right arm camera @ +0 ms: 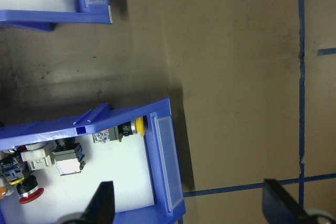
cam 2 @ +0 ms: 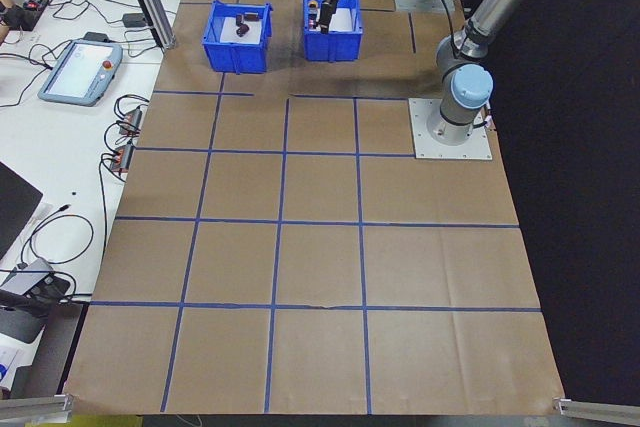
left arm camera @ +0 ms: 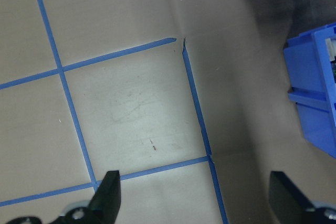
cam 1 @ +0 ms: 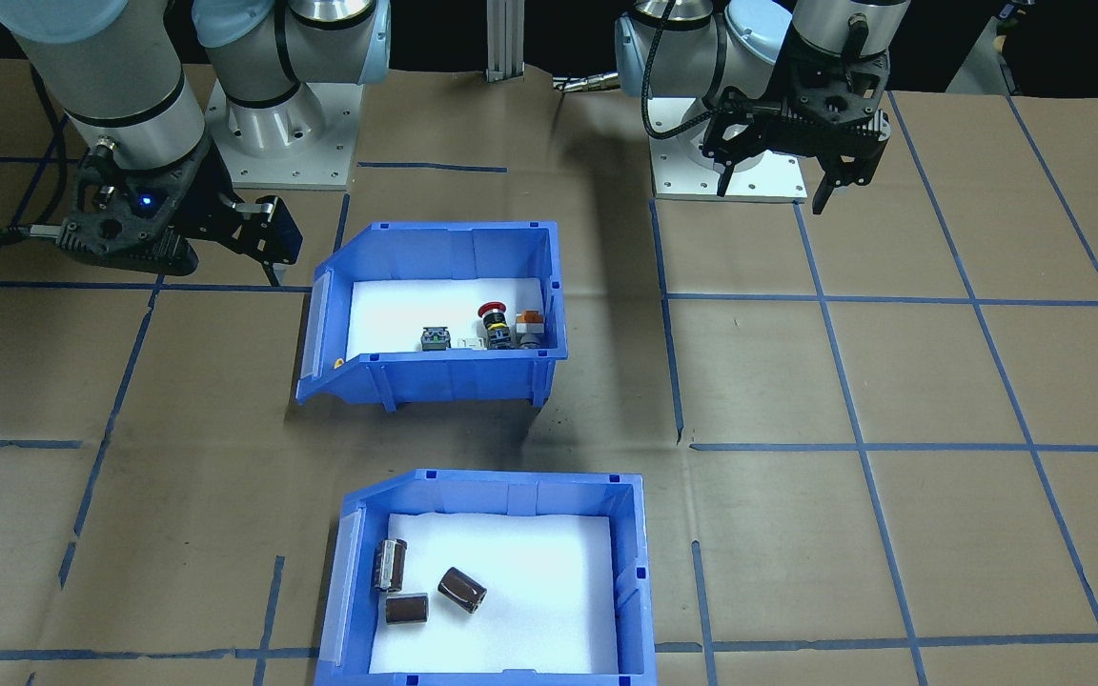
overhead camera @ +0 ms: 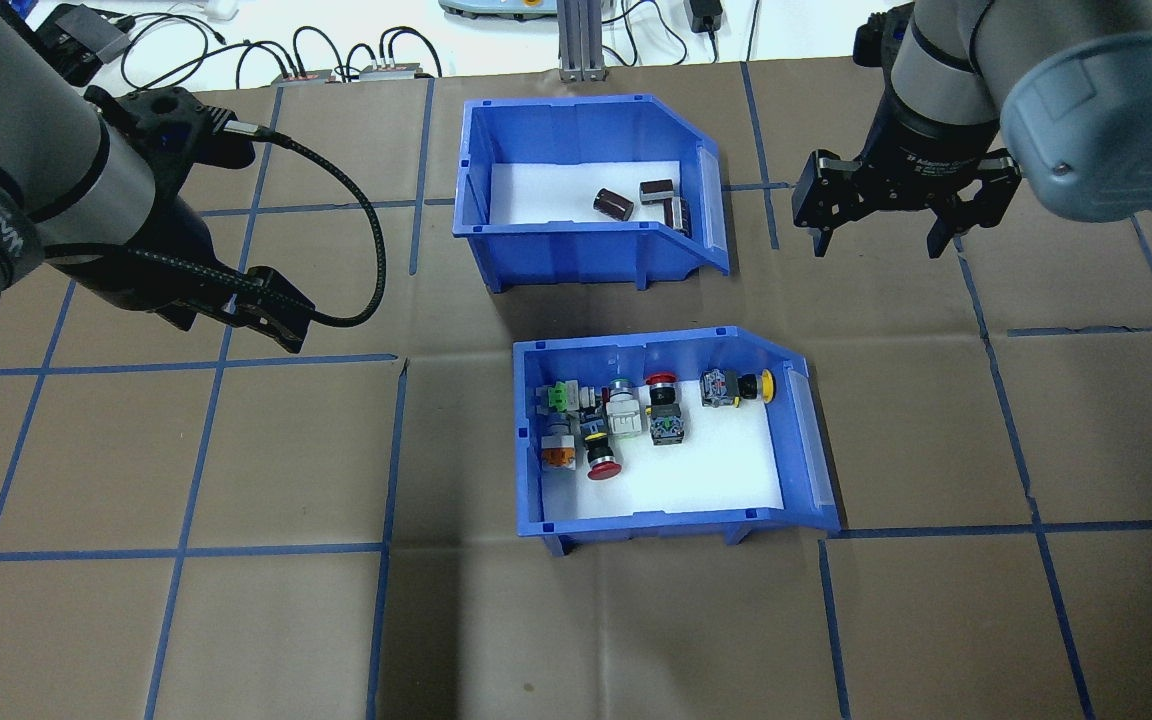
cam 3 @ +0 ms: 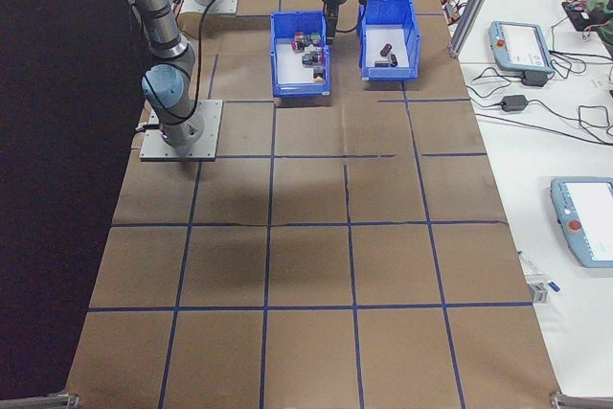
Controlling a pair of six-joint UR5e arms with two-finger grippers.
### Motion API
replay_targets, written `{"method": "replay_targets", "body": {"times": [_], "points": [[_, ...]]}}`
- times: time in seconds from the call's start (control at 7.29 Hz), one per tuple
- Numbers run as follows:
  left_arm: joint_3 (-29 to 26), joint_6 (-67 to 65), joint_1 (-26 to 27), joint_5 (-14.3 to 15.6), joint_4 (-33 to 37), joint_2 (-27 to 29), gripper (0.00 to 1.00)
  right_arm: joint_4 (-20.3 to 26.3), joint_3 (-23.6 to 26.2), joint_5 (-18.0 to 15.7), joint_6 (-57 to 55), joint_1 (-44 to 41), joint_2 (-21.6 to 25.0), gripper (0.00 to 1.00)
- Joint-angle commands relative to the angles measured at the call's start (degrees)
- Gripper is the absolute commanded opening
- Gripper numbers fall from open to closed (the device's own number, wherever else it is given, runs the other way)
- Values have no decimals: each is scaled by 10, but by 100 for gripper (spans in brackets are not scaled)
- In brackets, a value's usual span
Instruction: Place battery box in front
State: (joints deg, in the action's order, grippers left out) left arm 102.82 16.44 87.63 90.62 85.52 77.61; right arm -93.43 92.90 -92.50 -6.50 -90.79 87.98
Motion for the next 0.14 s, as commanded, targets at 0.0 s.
{"method": "replay_targets", "body": {"times": [0.0], "points": [[-1, 0, 0, -1, 0, 0, 99, 0, 0, 0, 0, 0, 0, 100]]}}
